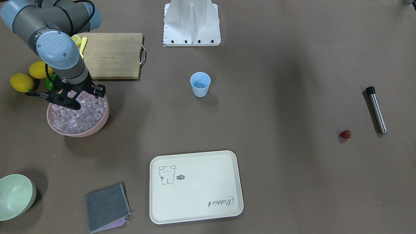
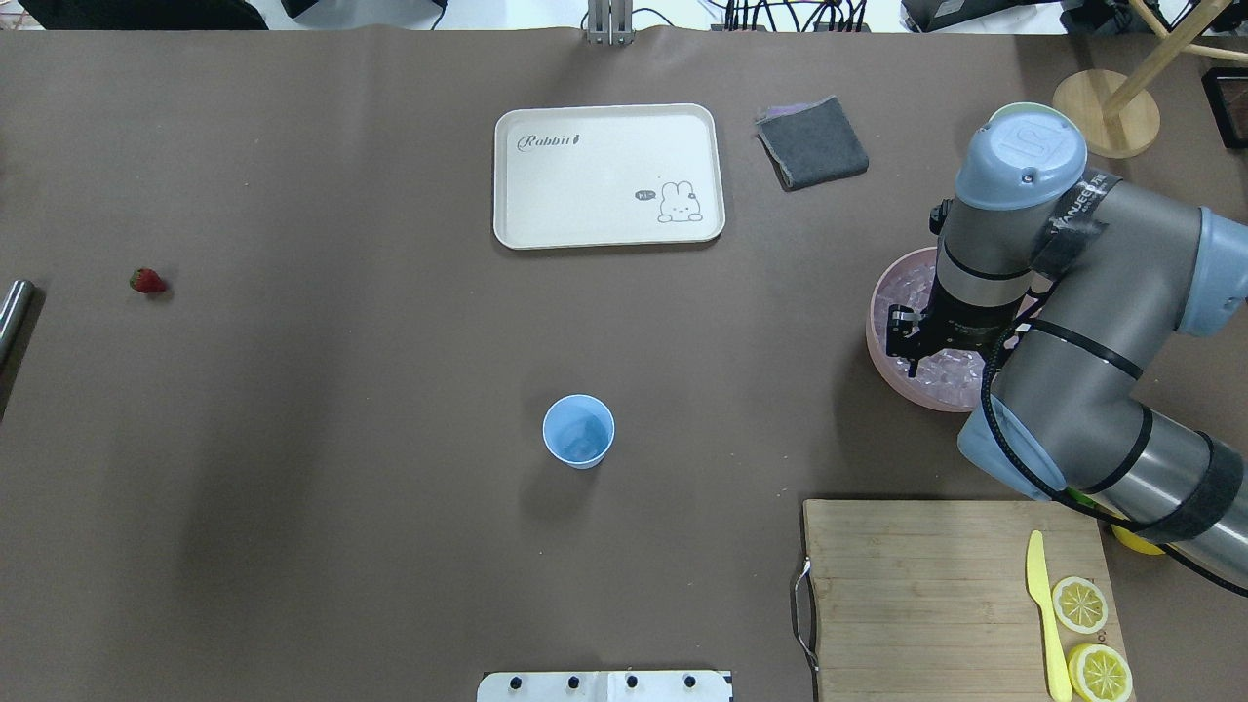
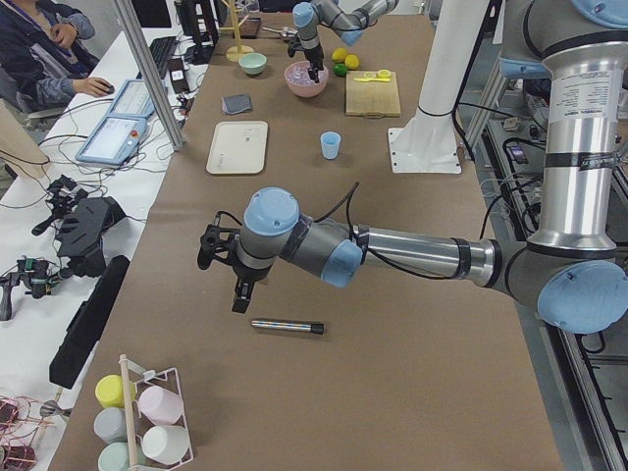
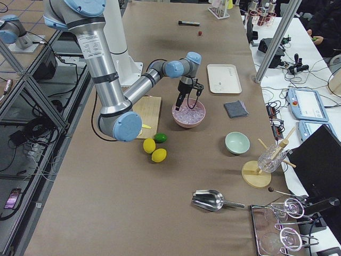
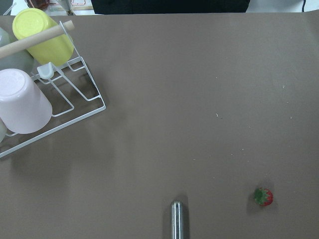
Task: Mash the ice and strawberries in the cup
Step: 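Lower the right gripper into the bowl and grasp another ice cube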
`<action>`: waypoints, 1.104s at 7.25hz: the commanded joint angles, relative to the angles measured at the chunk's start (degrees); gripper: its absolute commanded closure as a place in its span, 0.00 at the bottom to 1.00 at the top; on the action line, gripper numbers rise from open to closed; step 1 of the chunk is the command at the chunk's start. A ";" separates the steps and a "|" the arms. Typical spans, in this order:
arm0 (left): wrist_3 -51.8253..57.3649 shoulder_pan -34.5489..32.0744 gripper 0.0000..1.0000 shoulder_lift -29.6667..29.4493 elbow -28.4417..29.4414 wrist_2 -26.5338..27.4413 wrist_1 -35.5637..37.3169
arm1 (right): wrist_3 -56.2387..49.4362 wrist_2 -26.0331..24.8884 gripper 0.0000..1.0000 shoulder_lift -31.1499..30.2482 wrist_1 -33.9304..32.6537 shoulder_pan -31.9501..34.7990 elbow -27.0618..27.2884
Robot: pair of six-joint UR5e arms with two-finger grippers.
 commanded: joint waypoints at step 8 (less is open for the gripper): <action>0.00 0.00 0.02 0.00 0.69 -1.23 0.32 | 2.45 -0.56 0.37 0.87 -1.85 -1.64 -0.83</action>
